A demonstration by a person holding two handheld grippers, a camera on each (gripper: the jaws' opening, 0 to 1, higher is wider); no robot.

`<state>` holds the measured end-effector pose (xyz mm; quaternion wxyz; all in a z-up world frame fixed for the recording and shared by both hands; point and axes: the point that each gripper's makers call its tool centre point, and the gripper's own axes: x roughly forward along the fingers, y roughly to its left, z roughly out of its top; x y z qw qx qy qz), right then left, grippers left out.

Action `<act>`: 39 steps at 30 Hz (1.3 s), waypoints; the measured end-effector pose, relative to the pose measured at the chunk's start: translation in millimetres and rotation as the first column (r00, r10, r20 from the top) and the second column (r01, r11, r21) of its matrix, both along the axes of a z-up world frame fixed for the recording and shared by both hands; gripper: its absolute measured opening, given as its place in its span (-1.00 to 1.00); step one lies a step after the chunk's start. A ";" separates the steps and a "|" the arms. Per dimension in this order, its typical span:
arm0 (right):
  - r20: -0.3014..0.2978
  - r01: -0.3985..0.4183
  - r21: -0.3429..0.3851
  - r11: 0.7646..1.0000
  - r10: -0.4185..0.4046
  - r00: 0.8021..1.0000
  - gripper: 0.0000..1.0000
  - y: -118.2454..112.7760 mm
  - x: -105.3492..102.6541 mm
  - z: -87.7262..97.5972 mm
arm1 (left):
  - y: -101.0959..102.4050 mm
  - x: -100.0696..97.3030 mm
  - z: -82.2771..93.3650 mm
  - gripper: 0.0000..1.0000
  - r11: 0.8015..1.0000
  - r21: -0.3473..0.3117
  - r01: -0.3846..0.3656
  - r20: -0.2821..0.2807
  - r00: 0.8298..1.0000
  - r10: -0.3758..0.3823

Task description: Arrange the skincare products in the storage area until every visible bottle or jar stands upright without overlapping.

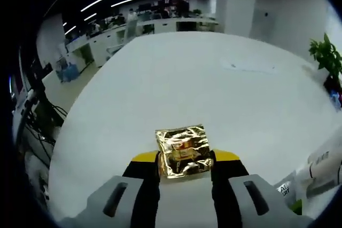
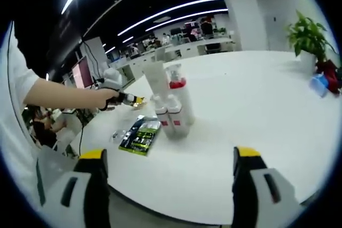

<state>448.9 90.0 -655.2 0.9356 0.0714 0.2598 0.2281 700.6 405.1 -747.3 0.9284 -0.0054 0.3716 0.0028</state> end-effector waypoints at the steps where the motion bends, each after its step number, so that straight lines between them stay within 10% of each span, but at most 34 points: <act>1: 0.000 0.000 0.001 1.000 0.000 1.000 0.96 0.0 -0.1 0.2 | 0.4 -1.8 0.7 -0.32 1.000 0.003 0.006 0.000 1.000 -0.006; 39: 0.041 -0.017 -0.006 1.000 0.017 0.999 0.96 2.9 -0.5 6.3 | -22.4 -114.4 -15.8 -0.29 0.998 -0.029 0.047 -0.084 0.995 -0.049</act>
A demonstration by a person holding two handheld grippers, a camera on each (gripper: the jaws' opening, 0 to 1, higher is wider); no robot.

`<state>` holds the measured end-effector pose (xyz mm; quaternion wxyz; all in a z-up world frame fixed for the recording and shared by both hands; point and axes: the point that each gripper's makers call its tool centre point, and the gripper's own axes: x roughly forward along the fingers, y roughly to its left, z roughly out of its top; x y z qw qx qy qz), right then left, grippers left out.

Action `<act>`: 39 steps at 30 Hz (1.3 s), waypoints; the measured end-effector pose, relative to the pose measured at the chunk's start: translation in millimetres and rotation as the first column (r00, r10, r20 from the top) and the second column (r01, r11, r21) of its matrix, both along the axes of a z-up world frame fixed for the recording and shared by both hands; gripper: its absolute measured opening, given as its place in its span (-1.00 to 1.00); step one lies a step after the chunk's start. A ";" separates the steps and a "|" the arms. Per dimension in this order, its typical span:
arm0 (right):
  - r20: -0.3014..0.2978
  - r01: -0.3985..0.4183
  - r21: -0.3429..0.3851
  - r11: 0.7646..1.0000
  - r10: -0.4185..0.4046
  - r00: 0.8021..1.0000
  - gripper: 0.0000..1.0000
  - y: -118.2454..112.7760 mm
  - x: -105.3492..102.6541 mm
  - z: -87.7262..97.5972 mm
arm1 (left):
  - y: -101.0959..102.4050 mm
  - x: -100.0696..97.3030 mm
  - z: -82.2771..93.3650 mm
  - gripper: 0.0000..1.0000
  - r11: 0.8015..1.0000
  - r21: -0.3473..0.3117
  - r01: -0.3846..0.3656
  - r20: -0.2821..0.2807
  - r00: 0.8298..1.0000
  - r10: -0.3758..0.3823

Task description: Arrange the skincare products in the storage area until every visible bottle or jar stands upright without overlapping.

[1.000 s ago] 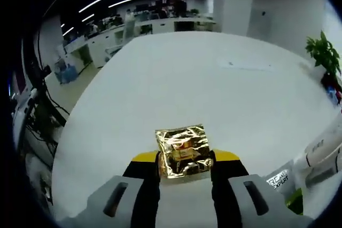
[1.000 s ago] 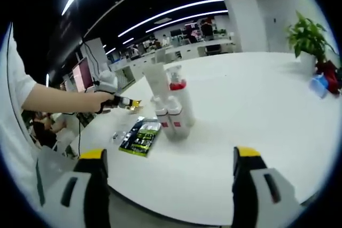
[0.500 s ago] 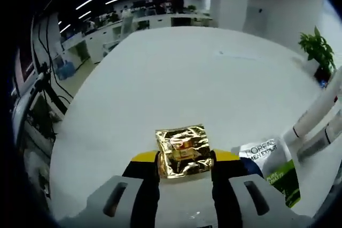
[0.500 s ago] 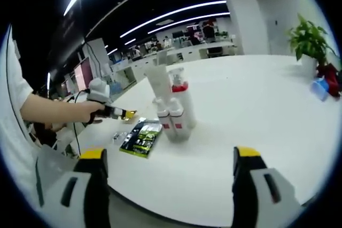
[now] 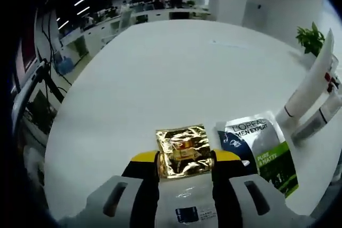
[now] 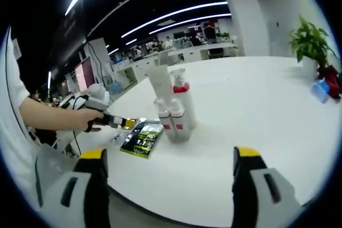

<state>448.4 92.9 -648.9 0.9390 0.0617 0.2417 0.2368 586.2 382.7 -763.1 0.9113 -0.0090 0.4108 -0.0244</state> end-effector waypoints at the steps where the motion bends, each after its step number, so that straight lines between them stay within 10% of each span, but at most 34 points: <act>1: 0.000 0.001 0.000 1.000 -0.001 1.000 0.96 -0.2 0.0 0.1 | -0.2 -0.3 -0.3 -0.29 1.000 0.003 0.002 -0.001 1.000 -0.002; 39: 0.020 -0.030 -0.008 1.000 0.030 0.999 0.96 4.6 -1.3 2.4 | 5.5 -16.1 22.9 0.06 0.998 -0.031 0.053 0.036 0.998 -0.051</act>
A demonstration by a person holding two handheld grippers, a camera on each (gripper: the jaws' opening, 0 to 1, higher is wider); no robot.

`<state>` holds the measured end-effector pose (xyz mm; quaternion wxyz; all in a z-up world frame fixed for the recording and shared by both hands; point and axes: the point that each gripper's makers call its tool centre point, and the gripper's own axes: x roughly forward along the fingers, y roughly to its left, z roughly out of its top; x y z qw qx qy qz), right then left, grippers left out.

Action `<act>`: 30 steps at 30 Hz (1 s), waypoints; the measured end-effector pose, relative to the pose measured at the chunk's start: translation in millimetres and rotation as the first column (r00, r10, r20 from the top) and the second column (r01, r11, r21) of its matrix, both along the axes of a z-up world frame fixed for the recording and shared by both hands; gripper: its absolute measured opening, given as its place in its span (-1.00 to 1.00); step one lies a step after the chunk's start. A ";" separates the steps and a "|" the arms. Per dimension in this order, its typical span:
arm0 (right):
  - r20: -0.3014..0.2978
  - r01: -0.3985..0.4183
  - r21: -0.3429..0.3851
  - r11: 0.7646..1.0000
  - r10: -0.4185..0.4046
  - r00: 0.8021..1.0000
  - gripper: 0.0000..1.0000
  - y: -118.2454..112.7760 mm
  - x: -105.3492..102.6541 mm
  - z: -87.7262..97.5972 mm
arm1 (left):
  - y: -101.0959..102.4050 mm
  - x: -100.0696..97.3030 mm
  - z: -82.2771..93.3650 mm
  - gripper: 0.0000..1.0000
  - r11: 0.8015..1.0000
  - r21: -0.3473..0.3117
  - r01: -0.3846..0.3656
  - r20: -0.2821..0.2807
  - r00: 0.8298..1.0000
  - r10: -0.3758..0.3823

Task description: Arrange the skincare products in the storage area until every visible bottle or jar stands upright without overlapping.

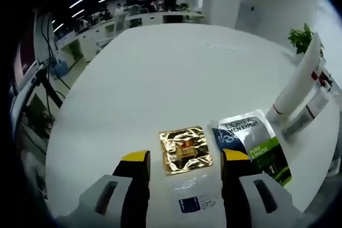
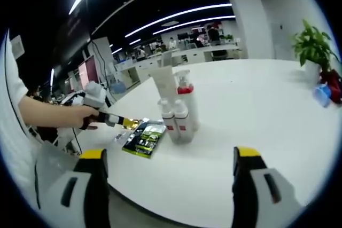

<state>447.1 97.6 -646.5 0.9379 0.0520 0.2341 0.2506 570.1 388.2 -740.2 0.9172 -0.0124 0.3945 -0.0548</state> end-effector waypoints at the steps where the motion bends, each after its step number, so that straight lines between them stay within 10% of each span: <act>1: 0.001 -0.002 0.000 1.000 0.002 1.000 0.96 0.4 -0.2 0.3 | 0.5 -1.4 2.4 0.10 1.000 -0.006 0.002 0.008 1.000 -0.002; 12: 0.010 -0.019 0.015 1.000 0.018 1.000 0.96 3.7 -1.2 2.7 | 0.6 -34.9 41.0 0.66 0.981 -0.064 0.185 0.192 0.967 -0.170; 30: 0.024 -0.041 0.018 0.999 0.040 0.999 0.97 8.0 -3.6 5.7 | -7.5 -105.1 83.0 0.94 0.973 -0.132 0.192 0.326 0.935 -0.140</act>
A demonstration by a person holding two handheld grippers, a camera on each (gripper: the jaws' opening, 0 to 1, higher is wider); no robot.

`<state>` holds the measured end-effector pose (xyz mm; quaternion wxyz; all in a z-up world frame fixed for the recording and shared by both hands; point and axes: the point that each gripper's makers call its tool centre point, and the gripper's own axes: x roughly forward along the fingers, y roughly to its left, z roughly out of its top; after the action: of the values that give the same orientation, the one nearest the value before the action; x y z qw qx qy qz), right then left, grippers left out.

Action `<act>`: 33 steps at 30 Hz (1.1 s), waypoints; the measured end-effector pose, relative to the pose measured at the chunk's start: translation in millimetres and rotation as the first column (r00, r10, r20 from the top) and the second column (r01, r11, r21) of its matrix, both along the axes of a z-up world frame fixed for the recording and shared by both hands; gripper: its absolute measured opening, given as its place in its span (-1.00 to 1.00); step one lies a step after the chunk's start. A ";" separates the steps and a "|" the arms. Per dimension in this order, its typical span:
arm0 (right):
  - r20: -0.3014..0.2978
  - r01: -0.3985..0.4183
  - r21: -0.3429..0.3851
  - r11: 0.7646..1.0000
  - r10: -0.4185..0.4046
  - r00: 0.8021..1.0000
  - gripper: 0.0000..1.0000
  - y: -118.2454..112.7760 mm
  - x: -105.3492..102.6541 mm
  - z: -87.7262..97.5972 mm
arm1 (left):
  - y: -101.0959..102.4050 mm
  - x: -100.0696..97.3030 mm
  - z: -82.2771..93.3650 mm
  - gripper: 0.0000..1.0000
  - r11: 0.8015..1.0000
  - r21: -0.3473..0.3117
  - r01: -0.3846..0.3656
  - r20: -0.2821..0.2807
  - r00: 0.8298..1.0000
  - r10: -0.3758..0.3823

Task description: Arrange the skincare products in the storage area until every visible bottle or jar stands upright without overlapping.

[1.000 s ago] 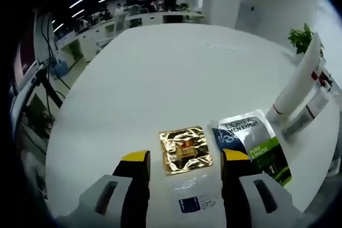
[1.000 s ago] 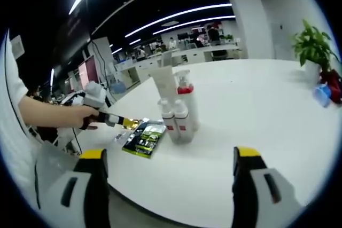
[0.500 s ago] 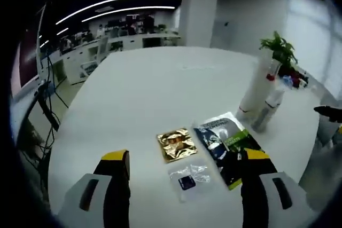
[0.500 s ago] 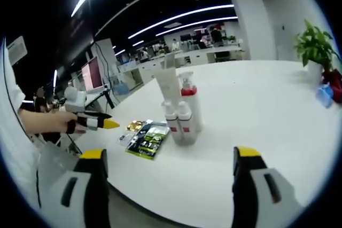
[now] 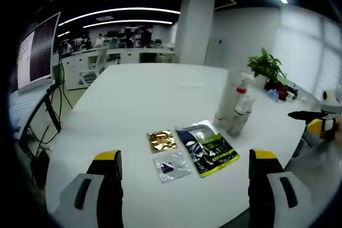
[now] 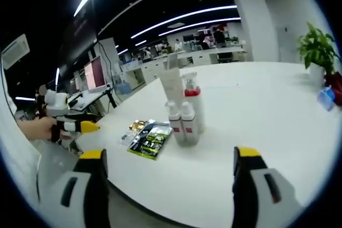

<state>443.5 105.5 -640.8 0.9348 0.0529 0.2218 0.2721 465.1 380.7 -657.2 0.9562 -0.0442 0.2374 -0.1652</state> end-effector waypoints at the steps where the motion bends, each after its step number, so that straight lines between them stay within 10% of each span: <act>1: 0.001 0.001 0.003 1.000 -0.001 1.000 0.97 0.3 -0.2 0.7 | 0.2 -1.0 -1.0 0.94 0.999 0.041 0.020 -0.001 1.000 -0.020; 33: 0.005 -0.007 -0.003 1.000 0.007 1.000 0.97 1.5 0.2 -0.4 | 2.9 3.8 -1.8 0.88 0.999 0.051 -0.013 0.012 1.000 0.012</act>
<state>443.7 107.0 -641.3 0.9345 0.0498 0.2199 0.2754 468.9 383.6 -659.0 0.9594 -0.0203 0.2358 -0.1535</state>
